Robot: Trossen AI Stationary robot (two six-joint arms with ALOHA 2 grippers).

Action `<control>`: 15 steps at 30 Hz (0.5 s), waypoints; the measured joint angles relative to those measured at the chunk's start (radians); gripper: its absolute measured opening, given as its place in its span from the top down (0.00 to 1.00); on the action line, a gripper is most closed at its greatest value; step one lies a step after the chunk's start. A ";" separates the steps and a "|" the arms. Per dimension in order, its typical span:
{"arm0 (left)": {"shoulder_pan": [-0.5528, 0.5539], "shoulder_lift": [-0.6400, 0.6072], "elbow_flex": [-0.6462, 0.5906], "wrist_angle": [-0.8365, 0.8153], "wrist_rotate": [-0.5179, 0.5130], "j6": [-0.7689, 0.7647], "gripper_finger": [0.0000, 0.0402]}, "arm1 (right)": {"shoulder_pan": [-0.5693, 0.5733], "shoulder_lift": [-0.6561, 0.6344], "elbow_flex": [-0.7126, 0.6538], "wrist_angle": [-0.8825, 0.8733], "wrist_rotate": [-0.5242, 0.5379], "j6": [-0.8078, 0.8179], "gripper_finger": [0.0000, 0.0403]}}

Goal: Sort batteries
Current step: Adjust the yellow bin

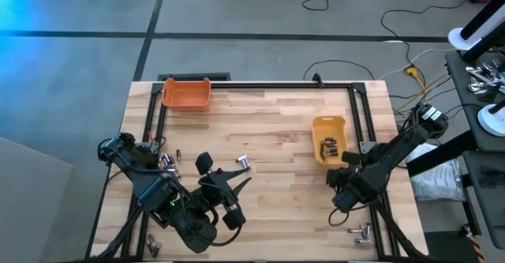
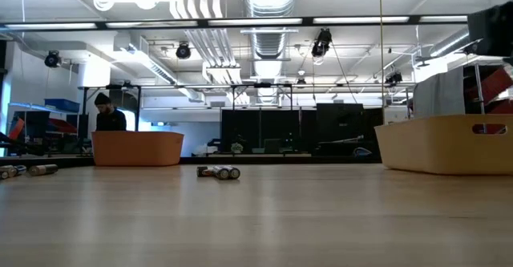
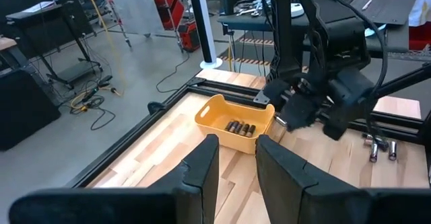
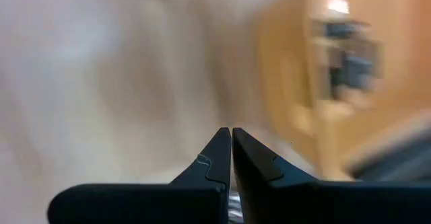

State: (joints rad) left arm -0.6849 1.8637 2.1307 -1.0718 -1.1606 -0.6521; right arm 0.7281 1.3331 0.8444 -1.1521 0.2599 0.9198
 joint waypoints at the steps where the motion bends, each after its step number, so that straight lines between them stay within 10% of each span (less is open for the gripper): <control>1: 0.000 0.000 0.000 0.000 0.000 0.000 0.80 | -0.003 -0.002 0.000 0.033 -0.004 -0.019 0.98; 15: -0.006 0.000 0.000 0.003 0.002 0.012 0.80 | -0.236 0.024 -0.060 0.131 0.180 -0.064 0.98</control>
State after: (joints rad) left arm -0.6911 1.8637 2.1307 -1.0687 -1.1583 -0.6400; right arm 0.4919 1.3571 0.7847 -1.0208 0.4401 0.8555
